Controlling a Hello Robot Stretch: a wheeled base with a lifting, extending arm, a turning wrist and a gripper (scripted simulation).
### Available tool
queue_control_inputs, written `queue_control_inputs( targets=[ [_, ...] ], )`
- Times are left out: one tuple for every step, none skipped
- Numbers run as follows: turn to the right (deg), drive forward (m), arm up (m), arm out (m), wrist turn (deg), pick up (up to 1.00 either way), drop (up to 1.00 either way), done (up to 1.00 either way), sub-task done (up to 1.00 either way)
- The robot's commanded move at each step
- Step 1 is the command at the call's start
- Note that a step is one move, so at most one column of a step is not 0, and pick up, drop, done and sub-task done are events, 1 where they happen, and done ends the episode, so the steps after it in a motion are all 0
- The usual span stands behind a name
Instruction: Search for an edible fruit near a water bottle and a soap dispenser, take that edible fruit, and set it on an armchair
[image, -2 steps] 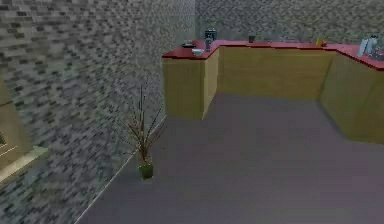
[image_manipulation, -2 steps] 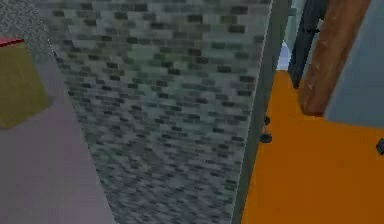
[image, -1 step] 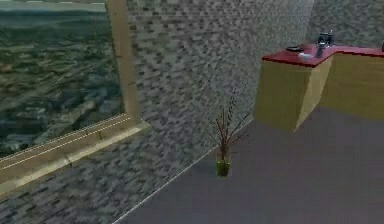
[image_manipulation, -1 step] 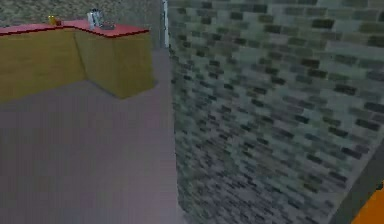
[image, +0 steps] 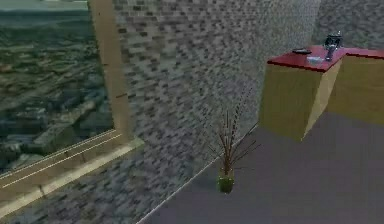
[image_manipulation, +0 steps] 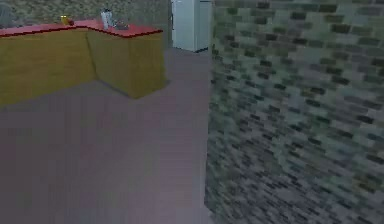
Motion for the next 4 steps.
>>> queue_control_inputs(
  targets=[
    [45.0,0.0,0.0,0.0,0.0,0.0,0.0,0.0,0.0],
    [12.0,0.0,0.0,0.0,0.0,0.0,0.0,0.0,0.0],
    [0.0,1.0,0.0,0.0,0.0,0.0,0.0,0.0,0.0],
    [3.0,0.0,0.0,0.0,0.0,0.0,0.0,0.0,0.0]
  ],
)
